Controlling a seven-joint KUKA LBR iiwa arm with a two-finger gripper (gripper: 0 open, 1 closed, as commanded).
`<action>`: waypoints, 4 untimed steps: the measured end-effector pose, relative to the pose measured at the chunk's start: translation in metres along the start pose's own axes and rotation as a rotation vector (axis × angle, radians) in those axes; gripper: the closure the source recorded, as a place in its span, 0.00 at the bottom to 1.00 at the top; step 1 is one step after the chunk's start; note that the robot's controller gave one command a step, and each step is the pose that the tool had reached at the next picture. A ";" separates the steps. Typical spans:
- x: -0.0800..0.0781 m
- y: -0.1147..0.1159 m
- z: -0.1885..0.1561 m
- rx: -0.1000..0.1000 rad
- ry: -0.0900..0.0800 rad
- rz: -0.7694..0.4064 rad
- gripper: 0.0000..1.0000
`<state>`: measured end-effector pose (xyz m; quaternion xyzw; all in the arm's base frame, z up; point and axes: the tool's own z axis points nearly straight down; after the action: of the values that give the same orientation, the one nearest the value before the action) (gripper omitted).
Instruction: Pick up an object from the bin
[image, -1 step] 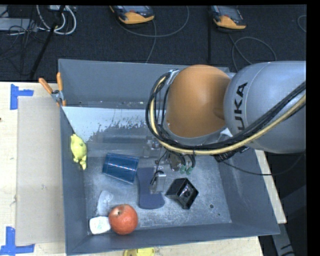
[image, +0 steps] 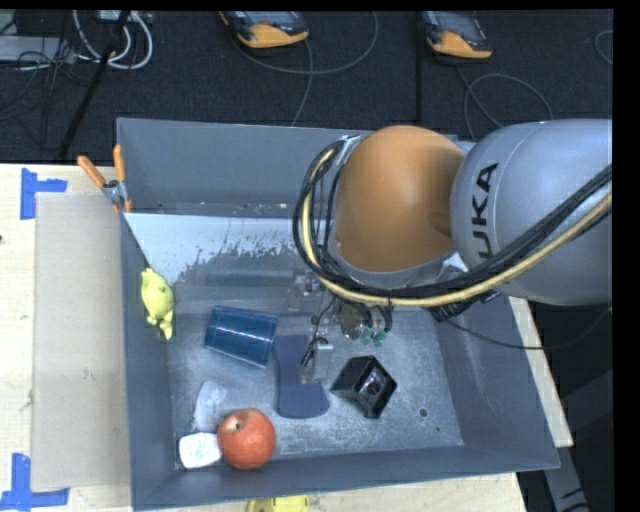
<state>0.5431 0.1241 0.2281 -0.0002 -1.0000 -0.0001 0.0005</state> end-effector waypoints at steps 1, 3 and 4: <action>-0.023 0.022 0.061 -0.001 -0.007 -0.003 0.00; -0.071 0.040 0.106 -0.001 -0.005 0.018 0.00; -0.068 0.031 0.147 -0.001 -0.001 0.196 0.00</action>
Offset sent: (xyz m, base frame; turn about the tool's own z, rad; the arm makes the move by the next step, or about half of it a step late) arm 0.0551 0.0442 -0.0681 -0.0122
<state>0.6105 0.1555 0.0809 -0.0979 -0.9952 -0.0004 0.0002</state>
